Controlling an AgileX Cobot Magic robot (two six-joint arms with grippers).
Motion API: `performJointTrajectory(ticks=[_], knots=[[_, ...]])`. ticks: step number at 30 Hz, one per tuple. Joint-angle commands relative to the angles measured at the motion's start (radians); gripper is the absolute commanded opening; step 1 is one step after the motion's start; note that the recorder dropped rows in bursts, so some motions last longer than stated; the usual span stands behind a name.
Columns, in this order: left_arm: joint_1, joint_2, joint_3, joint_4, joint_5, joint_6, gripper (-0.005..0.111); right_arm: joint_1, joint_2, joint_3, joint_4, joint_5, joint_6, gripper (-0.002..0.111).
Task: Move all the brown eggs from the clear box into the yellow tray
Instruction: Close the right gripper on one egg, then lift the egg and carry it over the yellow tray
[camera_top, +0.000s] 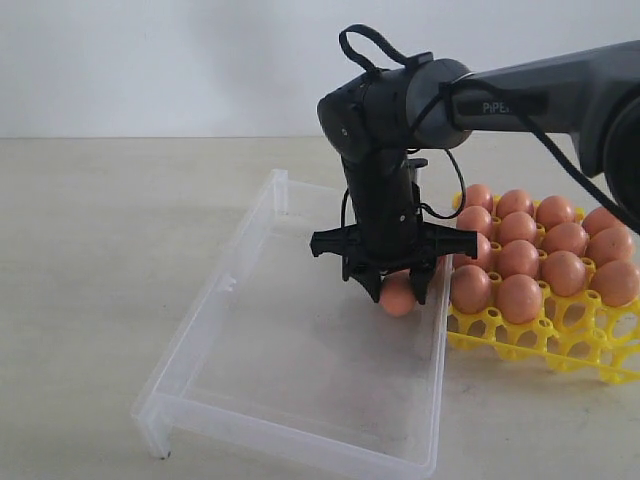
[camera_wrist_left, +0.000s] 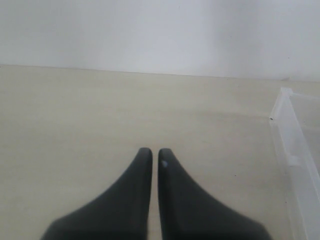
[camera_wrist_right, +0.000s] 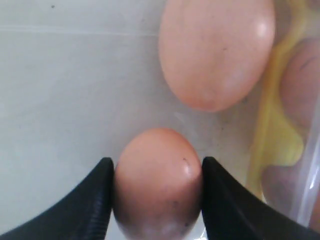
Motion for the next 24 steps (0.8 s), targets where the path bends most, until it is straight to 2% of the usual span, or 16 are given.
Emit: performJointTrajectory(ticks=[1,5,9,16,21,24], knots=[[-0.004,-0.002,0.003,-0.003,-0.007,0.002,0.004,-0.001,-0.001,0.002,-0.001,-0.004,-0.047,0.000],[-0.004,-0.002,0.003,-0.003,-0.007,0.002,0.004,0.001,-0.014,0.002,0.060,-0.126,-0.188,0.000],[-0.004,-0.002,0.003,-0.003,-0.007,0.002,0.004,0.032,-0.055,0.002,0.115,-0.324,-0.385,0.000],[-0.002,-0.002,0.003,-0.003,-0.008,0.002,0.004,0.105,-0.172,0.030,0.031,-0.571,-0.391,0.000],[-0.002,-0.002,0.003,-0.003,-0.008,0.002,0.004,0.116,-0.366,0.290,-0.132,-0.939,-0.197,0.000],[-0.002,-0.002,0.003,-0.003,-0.008,0.002,0.004,0.061,-0.491,0.514,-0.198,-1.139,-0.118,0.000]])
